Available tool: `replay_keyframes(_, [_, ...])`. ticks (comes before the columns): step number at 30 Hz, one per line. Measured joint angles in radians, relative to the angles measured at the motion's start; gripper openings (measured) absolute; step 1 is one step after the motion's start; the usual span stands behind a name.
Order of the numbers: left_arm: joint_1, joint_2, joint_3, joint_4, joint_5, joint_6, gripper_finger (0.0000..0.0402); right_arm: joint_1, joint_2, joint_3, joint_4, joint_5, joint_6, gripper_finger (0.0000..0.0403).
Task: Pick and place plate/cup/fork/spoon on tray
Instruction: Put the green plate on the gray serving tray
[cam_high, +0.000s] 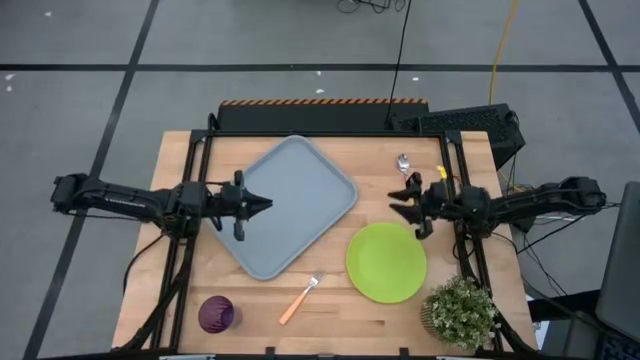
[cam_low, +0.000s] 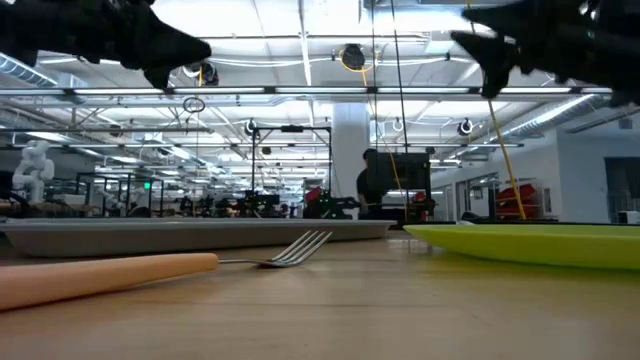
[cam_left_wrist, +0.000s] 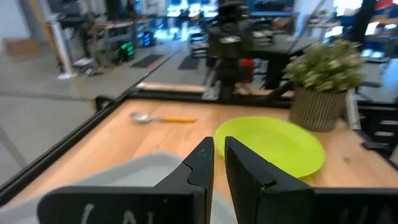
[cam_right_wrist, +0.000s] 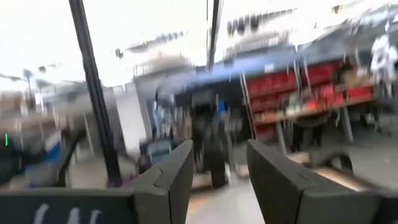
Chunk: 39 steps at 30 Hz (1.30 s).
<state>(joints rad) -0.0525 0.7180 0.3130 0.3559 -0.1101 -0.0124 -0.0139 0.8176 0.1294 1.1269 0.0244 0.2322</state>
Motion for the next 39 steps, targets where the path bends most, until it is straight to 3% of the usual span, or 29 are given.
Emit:
replay_keyframes(4, [0.0, 0.001, 0.0, 0.085, 0.032, 0.008, 0.0042, -0.018, 0.003, 0.158, -0.159, -0.028, -0.025, 0.0142])
replay_keyframes(8, [0.0, 0.0, 0.0, 0.196, 0.032, 0.043, 0.0042, -0.019, 0.091, 0.373, -0.353, -0.028, -0.114, 0.0142])
replay_keyframes(12, [0.001, 0.0, 0.008, 0.236, -0.013, 0.103, 0.0042, -0.038, 0.19, 0.623, -0.743, 0.024, -0.158, 0.0142])
replay_keyframes(16, [0.014, -0.001, 0.09, 0.119, -0.091, 0.136, 0.0042, -0.058, 0.338, 0.848, -1.21, 0.164, -0.163, 0.0142])
replay_keyframes(21, [0.039, 0.004, 0.199, -0.076, -0.151, 0.142, 0.0042, -0.108, 0.517, 1.046, -1.653, 0.23, -0.026, 0.0142])
replay_keyframes(25, [0.057, 0.004, 0.227, -0.096, -0.17, 0.142, 0.0042, -0.145, 0.609, 1.101, -1.807, 0.221, 0.009, 0.0141])
replay_keyframes(28, [0.069, 0.004, 0.233, -0.092, -0.171, 0.145, 0.0042, -0.161, 0.647, 1.105, -1.855, 0.15, -0.032, 0.0141])
replay_keyframes(39, [0.088, 0.004, 0.233, -0.061, -0.171, 0.197, 0.0042, -0.162, 0.715, 1.104, -2.116, 0.075, -0.154, 0.0141])
